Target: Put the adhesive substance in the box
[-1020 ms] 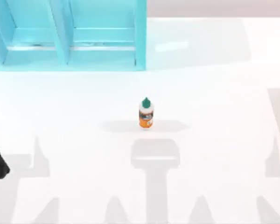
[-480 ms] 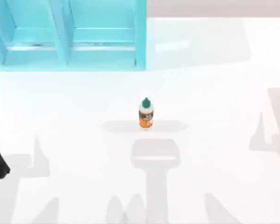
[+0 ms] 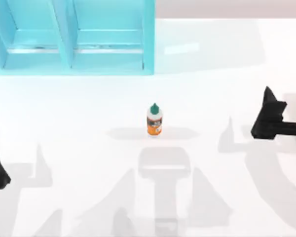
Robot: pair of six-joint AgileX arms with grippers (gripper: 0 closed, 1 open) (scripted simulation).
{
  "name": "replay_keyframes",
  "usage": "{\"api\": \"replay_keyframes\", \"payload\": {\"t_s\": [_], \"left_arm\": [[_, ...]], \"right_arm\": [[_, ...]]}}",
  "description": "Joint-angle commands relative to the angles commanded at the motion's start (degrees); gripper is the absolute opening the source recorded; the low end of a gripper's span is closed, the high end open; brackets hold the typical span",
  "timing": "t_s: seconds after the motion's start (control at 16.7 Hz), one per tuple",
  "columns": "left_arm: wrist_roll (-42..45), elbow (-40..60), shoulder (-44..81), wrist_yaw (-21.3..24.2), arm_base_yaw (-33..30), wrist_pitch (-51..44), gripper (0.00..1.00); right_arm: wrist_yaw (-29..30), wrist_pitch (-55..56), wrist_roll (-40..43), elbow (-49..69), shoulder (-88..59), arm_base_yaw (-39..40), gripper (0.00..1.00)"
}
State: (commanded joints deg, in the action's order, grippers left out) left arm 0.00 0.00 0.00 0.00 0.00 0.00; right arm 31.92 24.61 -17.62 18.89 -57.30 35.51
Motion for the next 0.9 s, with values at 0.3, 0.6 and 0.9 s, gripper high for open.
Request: {"api": "replay_keyframes", "payload": {"t_s": [0.3,0.6,0.9], "left_arm": [[0.0,0.0,0.0,0.0,0.0,0.0,1.0],[0.0,0.0,0.0,0.0,0.0,0.0,1.0],[0.0,0.0,0.0,0.0,0.0,0.0,1.0]], "right_arm": [[10.1,4.7,-6.0,4.1,-23.3,10.8,1.0],[18.2,10.5,-8.8,10.6,-41.0,18.4,1.0],[24.4,16.8,-9.0,18.6,-53.4,23.8,1.0]]}}
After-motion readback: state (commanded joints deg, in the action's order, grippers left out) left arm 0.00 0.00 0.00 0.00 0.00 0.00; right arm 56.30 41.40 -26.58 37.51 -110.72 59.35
